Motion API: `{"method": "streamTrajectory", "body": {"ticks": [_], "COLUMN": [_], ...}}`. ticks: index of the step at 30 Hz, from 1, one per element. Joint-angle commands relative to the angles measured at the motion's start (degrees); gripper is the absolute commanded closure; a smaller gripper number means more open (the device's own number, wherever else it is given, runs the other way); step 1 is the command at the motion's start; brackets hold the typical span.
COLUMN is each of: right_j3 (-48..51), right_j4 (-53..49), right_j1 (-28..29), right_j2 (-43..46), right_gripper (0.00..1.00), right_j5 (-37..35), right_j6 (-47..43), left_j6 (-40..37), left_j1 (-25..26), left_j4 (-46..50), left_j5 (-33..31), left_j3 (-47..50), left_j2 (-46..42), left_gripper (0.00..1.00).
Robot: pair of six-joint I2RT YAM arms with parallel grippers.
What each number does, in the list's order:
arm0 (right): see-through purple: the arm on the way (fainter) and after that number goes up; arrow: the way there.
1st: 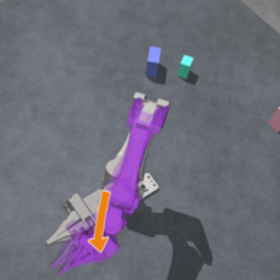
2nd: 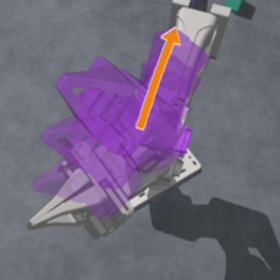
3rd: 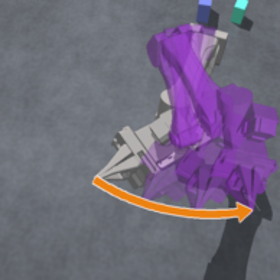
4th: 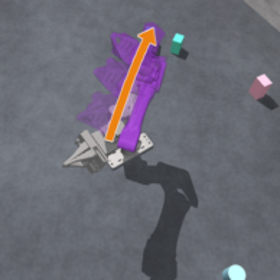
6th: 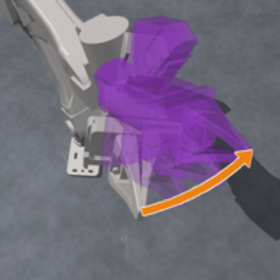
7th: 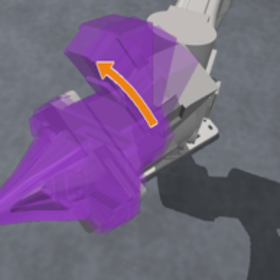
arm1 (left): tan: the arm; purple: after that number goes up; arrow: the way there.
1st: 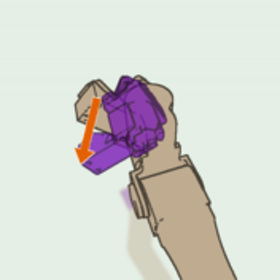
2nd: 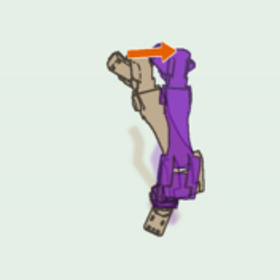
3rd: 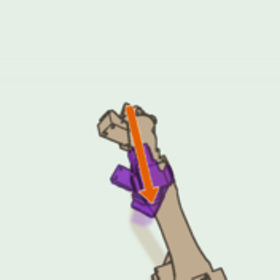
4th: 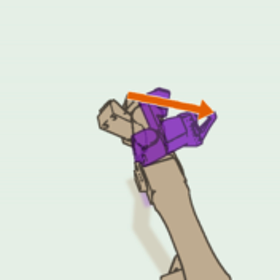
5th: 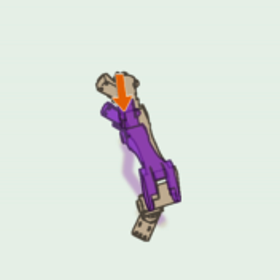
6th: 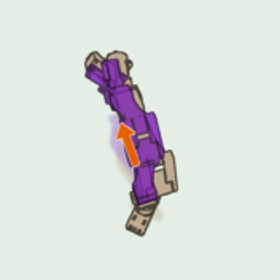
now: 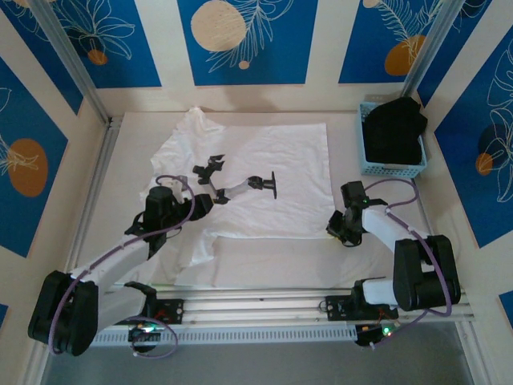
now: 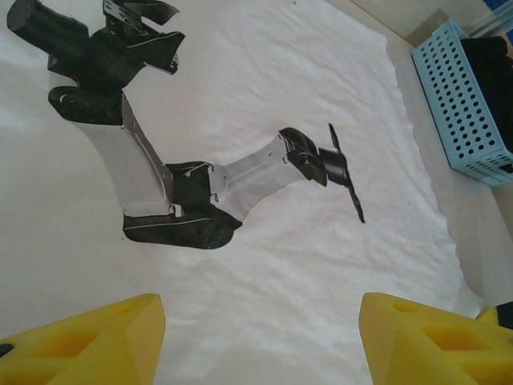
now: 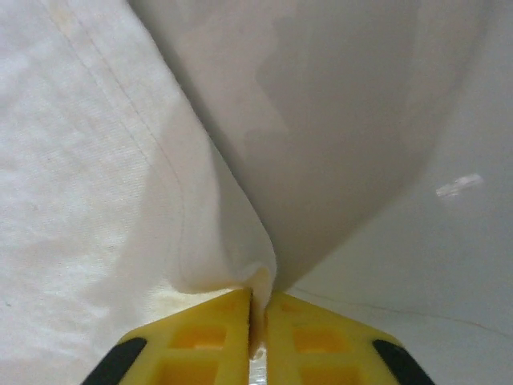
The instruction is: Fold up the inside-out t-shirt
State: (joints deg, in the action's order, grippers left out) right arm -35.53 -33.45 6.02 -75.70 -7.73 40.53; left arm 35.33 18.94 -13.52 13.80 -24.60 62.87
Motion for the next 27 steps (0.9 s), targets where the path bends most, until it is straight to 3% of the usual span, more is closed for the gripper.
{"method": "streamTrajectory", "body": {"ticks": [1,10,18,24,27], "right_j3": [-1.6,-3.9,-5.0,-5.0,-5.0], "right_j4": [-0.2,2.6,7.2,11.9,13.4], "right_j1": [0.0,-0.2,-7.2,-12.3,-13.2], "right_j2": [2.2,4.7,5.0,4.6,4.3], "right_gripper": [0.92,0.94,0.94,0.94,0.94], "right_j5": [-1.0,1.4,6.6,10.4,11.8], "right_j6": [-1.0,-4.4,-6.7,-5.9,-5.6], "left_j6": [-2.8,-2.1,0.6,4.8,5.8], "left_j1": [0.2,0.1,0.0,0.2,0.2], "left_j4": [5.8,29.0,44.2,50.4,50.9], "left_j5": [-1.9,-13.2,-14.4,-20.5,-19.5], "left_j3": [-1.1,0.3,-0.2,0.2,0.6], "left_j2": [-0.8,-12.3,-18.0,-23.0,-23.0], "left_gripper": [0.35,0.34,0.34,0.35,0.37]}}
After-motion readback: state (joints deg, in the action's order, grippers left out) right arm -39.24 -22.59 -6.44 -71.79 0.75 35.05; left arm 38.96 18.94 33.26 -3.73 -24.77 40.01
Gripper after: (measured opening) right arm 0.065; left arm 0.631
